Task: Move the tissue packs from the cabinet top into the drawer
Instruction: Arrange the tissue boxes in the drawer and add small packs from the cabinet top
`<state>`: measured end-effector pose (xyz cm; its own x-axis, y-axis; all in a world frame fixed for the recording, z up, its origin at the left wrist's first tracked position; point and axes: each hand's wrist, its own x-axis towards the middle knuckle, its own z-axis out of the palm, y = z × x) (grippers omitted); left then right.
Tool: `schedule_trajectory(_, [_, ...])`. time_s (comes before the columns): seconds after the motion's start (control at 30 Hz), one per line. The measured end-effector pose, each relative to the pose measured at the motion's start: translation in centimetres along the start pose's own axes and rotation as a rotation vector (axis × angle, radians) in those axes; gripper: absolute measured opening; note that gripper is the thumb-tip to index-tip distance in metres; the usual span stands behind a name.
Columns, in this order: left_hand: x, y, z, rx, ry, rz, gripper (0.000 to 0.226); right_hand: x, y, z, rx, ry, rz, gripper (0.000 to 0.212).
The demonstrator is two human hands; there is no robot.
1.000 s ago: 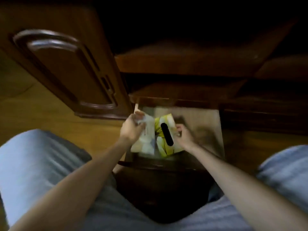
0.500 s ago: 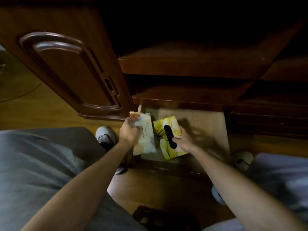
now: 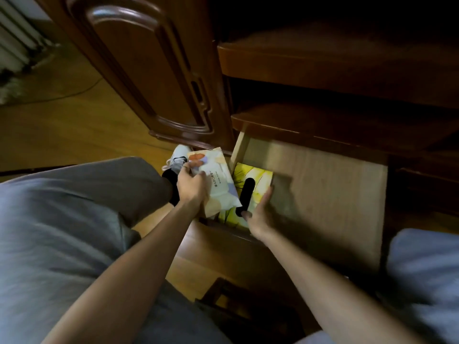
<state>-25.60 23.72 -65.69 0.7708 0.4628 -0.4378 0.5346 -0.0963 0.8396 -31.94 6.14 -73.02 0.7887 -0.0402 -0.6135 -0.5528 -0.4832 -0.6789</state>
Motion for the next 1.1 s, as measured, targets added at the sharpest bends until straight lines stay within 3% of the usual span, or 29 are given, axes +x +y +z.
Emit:
schedule_trajectory(0.17, [0.2, 0.9, 0.3, 0.007, -0.118, 0.032, 0.031, 0.2, -0.1, -0.3, -0.029, -0.001, 0.064, 0.118])
schedule_trajectory(0.3, [-0.3, 1.6, 1.4, -0.045, -0.194, 0.046, 0.032, -0.6, -0.4, -1.9, 0.073, -0.100, 0.081, 0.111])
schedule_trajectory(0.4, [-1.2, 1.9, 3.5, -0.057, -0.317, 0.097, 0.026, -0.9, -0.8, -4.8, 0.156, 0.079, 0.098, 0.070])
schedule_trajectory(0.47, [-2.0, 2.0, 5.2, -0.054, -0.452, 0.137, 0.028, -1.6, -1.0, -7.3, 0.287, 0.200, 0.119, 0.069])
schedule_trajectory(0.5, [-2.4, 2.1, 6.0, -0.029, -0.535, 0.172, 0.037, -2.0, -0.9, -8.6, 0.374, 0.172, 0.093, 0.065])
schedule_trajectory(0.6, [-3.5, 1.5, 7.9, 0.132, -0.777, 0.316, 0.089, -2.8, 0.2, -11.5, 0.520, 0.071, -0.034, 0.025])
schedule_trajectory(0.67, [-3.9, 0.7, 8.6, 0.313, -0.827, 0.407, 0.110, -2.9, 1.5, -12.5, 0.506, 0.149, 0.000, 0.025])
schedule_trajectory(0.77, [-3.2, -0.7, 8.3, 0.743, -0.746, 0.643, 0.096, -2.4, 4.3, -12.8, 0.472, 0.312, 0.113, 0.025])
schedule_trajectory(0.87, [-2.4, -2.7, 7.2, 1.151, -0.747, 0.680, 0.075, -1.3, 6.3, -11.5, 0.353, 0.228, 0.216, 0.035])
schedule_trajectory(0.97, [-2.4, -4.0, 6.6, 1.271, -0.766, 0.755, 0.074, -0.3, 6.6, -8.9, 0.235, 0.044, 0.268, 0.036])
schedule_trajectory(1.1, [-2.1, -4.2, 6.4, 1.265, -0.743, 0.753, 0.071, 0.9, 7.2, -7.3, -0.063, 0.088, 0.227, 0.035])
